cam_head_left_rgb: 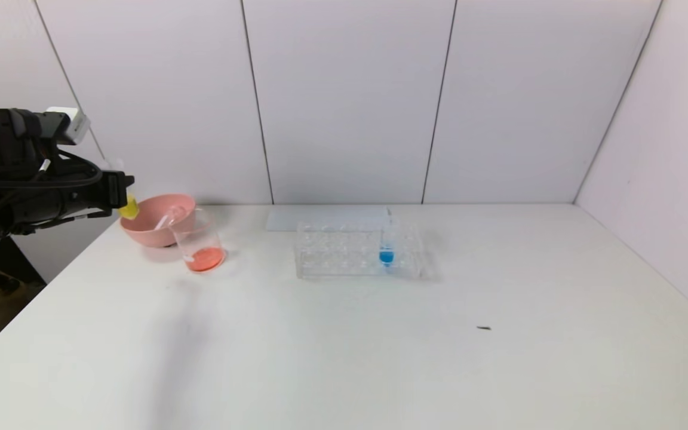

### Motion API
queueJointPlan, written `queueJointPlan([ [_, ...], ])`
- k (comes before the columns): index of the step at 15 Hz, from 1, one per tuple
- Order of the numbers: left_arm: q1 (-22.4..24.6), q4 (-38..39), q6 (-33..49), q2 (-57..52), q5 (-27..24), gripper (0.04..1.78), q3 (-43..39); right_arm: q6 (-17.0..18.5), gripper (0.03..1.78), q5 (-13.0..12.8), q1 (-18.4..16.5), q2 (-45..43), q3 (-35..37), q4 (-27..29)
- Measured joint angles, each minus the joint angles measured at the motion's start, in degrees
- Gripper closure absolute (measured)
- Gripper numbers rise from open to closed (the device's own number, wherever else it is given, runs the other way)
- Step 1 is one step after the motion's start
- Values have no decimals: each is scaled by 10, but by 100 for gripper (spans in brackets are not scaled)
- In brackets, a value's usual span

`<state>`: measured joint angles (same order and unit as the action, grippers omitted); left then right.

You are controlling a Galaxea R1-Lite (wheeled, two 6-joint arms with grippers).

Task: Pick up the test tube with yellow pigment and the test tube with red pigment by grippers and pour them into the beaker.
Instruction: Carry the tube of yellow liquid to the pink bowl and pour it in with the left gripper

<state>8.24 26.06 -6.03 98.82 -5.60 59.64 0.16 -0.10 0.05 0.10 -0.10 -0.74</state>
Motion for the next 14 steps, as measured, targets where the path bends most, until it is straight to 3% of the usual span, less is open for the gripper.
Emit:
queueJointPlan([
  [14,10,-13,-41,10,-22,138,5,0,11,0,0,0,0,0],
])
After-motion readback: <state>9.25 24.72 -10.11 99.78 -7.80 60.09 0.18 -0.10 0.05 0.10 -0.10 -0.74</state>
